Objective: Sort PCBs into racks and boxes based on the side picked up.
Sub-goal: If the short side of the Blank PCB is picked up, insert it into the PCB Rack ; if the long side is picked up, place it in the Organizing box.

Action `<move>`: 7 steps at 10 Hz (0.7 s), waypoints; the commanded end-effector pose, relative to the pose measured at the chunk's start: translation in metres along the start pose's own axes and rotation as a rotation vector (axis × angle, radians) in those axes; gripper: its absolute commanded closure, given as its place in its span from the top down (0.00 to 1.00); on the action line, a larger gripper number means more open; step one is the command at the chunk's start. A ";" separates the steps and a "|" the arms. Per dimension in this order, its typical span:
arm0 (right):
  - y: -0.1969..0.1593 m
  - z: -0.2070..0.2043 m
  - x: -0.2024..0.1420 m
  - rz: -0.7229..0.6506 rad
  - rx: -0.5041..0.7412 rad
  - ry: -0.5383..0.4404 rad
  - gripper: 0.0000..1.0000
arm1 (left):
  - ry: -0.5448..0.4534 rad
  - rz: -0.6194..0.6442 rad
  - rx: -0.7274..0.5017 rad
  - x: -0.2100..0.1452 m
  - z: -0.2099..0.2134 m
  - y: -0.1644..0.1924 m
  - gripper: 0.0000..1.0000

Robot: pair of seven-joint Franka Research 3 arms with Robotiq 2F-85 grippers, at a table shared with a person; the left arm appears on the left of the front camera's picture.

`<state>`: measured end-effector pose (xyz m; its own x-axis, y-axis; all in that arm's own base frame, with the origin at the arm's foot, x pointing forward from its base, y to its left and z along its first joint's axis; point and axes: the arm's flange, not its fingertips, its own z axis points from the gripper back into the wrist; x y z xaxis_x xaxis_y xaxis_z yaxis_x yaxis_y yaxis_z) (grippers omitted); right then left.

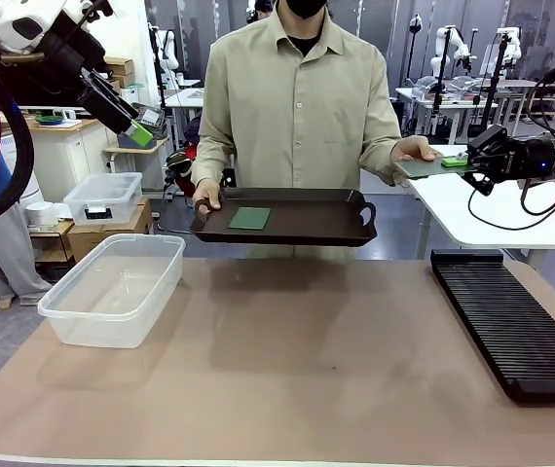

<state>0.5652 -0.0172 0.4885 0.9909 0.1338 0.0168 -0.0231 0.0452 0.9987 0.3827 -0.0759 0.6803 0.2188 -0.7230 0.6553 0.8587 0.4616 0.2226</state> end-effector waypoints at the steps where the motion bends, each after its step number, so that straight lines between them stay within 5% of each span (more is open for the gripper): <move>1: -0.001 -0.001 0.000 -0.002 0.001 0.001 0.00 | 0.009 0.001 0.005 -0.001 -0.001 0.000 1.00; 7: -0.001 -0.001 0.000 -0.002 0.001 0.001 0.00 | 0.009 0.001 0.005 -0.001 -0.001 0.000 1.00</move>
<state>0.5652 -0.0172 0.4885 0.9909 0.1339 0.0168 -0.0230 0.0452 0.9987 0.3827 -0.0759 0.6803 0.2188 -0.7230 0.6553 0.8587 0.4616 0.2226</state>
